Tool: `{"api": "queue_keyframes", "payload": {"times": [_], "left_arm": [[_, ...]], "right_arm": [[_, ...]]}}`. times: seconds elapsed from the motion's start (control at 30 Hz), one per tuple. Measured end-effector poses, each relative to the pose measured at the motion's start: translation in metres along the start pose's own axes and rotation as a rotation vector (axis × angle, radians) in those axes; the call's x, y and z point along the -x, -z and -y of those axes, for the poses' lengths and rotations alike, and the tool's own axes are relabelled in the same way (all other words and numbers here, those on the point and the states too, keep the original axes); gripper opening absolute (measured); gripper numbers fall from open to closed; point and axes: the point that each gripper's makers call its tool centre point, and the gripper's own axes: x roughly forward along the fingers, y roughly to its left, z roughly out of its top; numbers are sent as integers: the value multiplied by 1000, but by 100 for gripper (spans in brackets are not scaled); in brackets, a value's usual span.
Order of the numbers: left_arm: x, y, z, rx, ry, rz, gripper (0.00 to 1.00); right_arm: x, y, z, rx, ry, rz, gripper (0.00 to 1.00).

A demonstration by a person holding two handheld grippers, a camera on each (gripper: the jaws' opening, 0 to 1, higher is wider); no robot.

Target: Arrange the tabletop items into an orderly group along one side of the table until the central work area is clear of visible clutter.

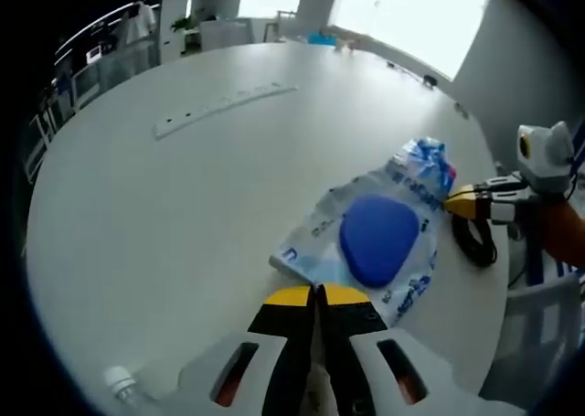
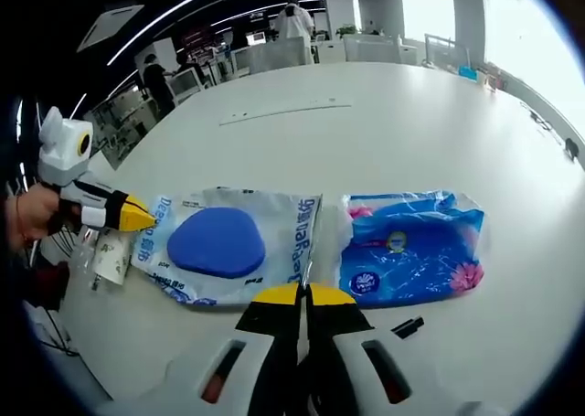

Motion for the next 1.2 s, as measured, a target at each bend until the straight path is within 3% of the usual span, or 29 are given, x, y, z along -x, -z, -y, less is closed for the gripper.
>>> {"api": "queue_keyframes", "payload": {"times": [1.2], "left_arm": [[2, 1, -3, 19, -6, 4, 2]], "right_arm": [[0, 5, 4, -13, 3, -3, 5]]}}
